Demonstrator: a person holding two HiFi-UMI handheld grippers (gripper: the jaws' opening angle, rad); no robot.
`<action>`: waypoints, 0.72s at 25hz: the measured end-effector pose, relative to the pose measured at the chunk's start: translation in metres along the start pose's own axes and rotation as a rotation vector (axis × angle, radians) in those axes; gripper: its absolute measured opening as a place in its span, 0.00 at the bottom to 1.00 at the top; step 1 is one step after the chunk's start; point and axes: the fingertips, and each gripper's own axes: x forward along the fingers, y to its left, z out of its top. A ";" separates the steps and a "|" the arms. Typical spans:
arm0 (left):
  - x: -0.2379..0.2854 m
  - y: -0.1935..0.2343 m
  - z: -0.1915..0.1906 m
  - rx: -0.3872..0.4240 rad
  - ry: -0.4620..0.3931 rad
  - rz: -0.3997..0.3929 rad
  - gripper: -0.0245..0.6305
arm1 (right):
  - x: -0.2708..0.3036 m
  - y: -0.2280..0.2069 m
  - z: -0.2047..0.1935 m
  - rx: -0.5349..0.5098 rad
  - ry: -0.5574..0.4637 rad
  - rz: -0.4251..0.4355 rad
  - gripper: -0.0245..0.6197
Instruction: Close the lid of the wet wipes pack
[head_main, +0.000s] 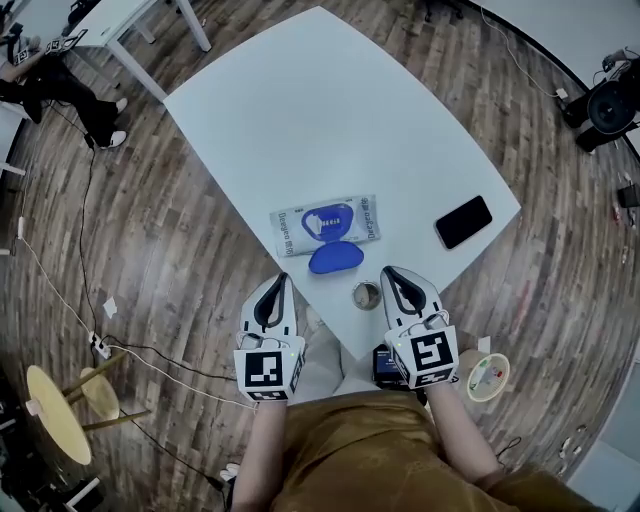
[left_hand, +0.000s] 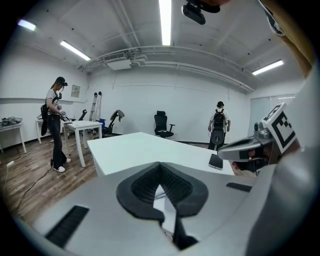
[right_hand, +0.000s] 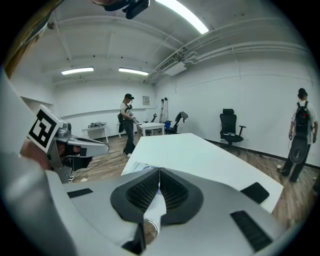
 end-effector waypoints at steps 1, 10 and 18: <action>0.003 0.000 -0.004 -0.004 0.008 -0.001 0.03 | 0.004 -0.001 -0.004 0.004 0.011 0.007 0.05; 0.025 -0.006 -0.037 -0.019 0.077 -0.012 0.03 | 0.028 -0.009 -0.034 0.039 0.098 0.060 0.05; 0.037 0.002 -0.062 -0.039 0.132 -0.011 0.03 | 0.048 -0.007 -0.052 -0.030 0.179 0.102 0.05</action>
